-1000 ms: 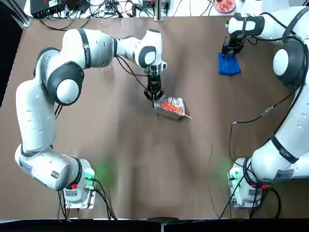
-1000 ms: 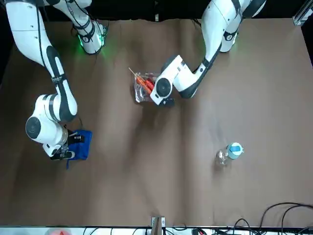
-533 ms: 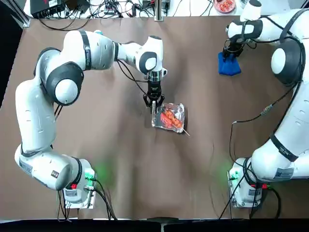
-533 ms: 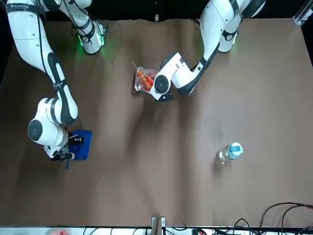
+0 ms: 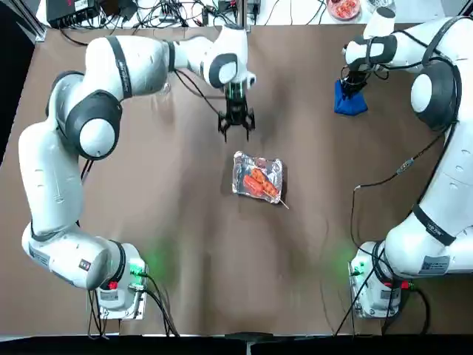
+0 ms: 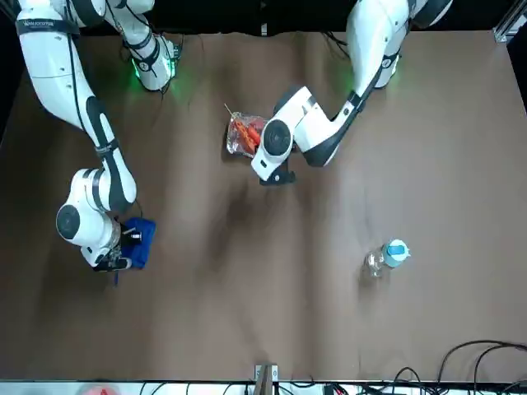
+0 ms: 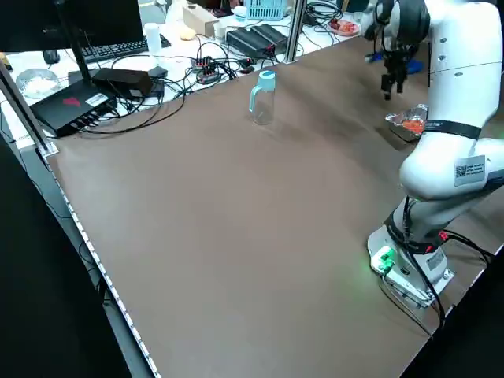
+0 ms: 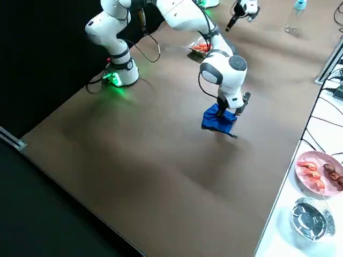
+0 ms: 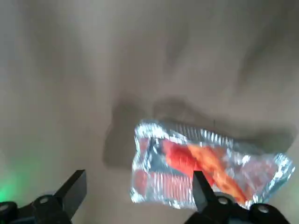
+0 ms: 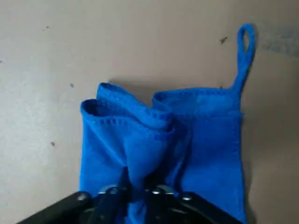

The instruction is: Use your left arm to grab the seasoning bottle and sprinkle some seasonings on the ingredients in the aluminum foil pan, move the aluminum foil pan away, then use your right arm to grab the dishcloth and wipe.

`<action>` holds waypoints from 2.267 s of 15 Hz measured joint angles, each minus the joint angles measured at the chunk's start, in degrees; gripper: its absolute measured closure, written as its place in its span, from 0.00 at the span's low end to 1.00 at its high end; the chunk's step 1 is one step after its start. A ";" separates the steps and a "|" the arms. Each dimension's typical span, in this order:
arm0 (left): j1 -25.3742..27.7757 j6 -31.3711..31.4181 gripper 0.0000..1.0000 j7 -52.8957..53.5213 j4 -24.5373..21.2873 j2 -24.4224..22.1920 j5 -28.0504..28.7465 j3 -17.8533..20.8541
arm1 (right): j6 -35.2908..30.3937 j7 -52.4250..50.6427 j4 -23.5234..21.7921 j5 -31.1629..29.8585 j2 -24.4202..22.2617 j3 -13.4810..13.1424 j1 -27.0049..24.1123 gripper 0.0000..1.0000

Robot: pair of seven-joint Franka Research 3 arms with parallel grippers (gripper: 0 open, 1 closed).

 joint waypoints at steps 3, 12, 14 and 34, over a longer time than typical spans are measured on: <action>2.05 -0.05 0.00 0.80 2.47 -0.45 9.07 -0.12 | -1.44 0.87 0.17 2.64 -0.02 1.94 0.24 0.90; 10.38 -3.27 0.00 21.31 4.92 -5.51 19.08 -0.14 | -11.18 24.32 5.00 4.09 -0.56 7.42 11.61 0.90; 11.82 -5.77 0.00 24.25 4.93 -7.64 19.28 -0.13 | -11.05 30.08 6.65 4.20 -0.57 7.55 15.48 0.90; 13.66 -12.47 0.00 37.60 9.32 -25.01 11.00 17.70 | 5.37 52.35 15.07 7.17 9.80 7.53 35.75 0.90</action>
